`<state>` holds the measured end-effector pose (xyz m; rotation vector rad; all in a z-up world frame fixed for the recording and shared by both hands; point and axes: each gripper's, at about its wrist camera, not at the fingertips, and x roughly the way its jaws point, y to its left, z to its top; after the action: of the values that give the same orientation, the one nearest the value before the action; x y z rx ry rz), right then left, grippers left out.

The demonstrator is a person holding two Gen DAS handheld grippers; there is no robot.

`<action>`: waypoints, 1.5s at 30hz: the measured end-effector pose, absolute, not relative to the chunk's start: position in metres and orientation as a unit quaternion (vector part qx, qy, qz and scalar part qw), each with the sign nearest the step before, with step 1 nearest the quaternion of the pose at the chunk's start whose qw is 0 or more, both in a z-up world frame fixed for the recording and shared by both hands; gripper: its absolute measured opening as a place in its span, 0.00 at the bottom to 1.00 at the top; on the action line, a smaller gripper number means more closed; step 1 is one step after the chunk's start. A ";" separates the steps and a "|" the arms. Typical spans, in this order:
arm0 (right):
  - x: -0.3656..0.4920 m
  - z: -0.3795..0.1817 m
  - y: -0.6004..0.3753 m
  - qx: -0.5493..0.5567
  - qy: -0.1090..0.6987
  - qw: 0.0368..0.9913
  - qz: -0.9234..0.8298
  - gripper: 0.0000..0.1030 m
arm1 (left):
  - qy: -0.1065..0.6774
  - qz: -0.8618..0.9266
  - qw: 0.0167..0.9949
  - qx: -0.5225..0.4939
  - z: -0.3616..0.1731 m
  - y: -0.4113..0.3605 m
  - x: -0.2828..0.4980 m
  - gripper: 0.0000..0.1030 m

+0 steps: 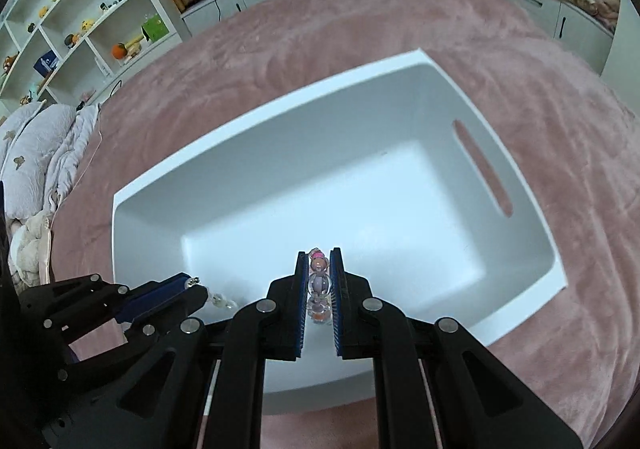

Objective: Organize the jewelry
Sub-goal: 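Carry both items over the white tray and open both grippers to drop them, then move both open grippers back toward the remaining jewelry on the bed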

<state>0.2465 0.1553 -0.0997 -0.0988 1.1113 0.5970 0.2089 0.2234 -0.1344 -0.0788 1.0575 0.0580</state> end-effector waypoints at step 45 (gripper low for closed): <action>0.183 0.013 -0.110 -0.004 0.421 0.900 0.115 0.90 | 0.413 -0.143 0.899 0.004 -0.055 0.052 0.171 0.91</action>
<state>0.1830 -0.1104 0.0125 -0.0090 0.8713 0.2388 0.1712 0.0523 -0.0554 0.0091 0.8553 -0.2963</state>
